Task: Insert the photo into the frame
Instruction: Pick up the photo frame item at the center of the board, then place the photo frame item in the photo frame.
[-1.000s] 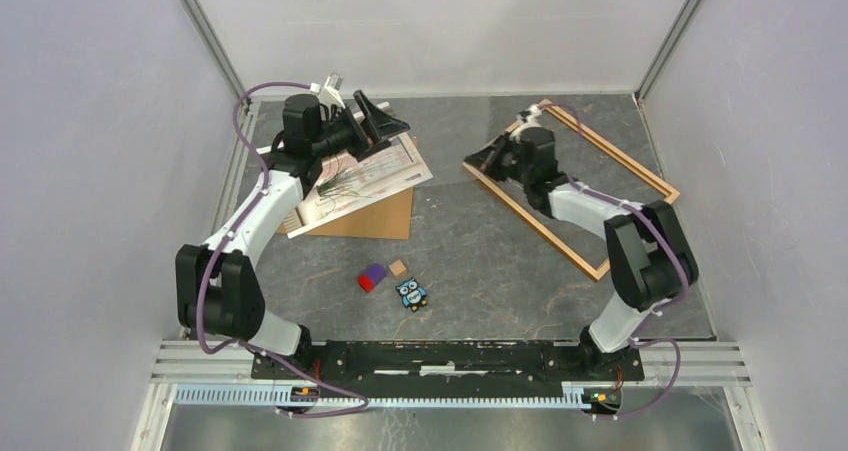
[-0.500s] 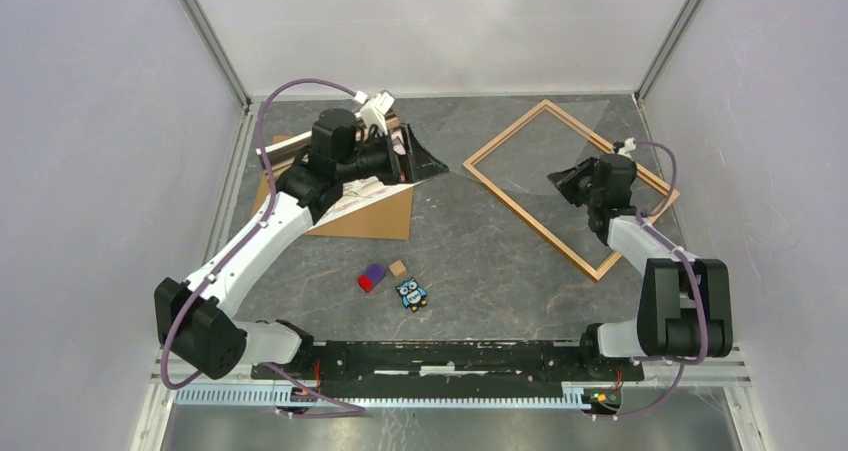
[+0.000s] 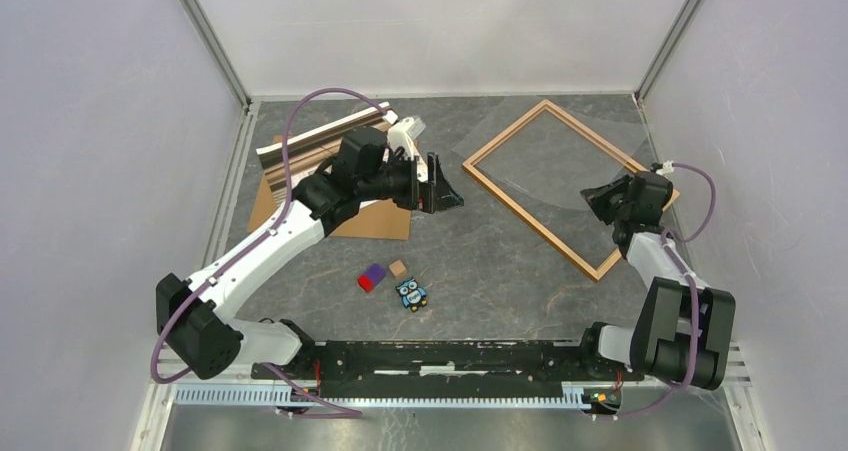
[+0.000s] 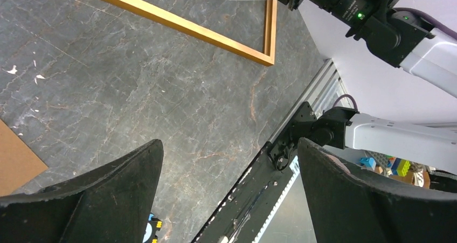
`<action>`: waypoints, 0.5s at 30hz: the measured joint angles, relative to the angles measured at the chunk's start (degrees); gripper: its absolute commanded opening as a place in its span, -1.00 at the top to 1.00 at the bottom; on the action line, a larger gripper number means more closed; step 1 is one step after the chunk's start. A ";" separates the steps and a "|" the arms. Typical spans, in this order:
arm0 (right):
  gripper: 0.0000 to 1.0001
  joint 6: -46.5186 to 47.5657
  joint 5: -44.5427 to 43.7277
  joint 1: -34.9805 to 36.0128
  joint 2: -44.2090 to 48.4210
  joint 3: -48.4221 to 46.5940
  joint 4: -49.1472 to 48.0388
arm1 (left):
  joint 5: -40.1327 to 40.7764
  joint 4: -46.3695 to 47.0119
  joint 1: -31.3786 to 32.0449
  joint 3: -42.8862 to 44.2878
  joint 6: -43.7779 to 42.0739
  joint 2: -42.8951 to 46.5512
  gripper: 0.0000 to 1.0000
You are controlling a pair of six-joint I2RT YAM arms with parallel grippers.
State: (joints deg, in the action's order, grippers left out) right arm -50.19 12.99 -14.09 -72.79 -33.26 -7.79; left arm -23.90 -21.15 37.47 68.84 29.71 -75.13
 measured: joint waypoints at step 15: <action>1.00 1.01 0.26 -3.63 6.71 5.38 3.58 | 1.44 -1.60 0.66 0.76 -1.73 0.20 -1.00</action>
State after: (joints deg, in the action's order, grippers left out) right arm -49.19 13.26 -17.72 -66.08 -27.88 -4.21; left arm -22.46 -22.74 38.13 69.60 27.99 -74.94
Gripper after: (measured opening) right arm 0.009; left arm 0.996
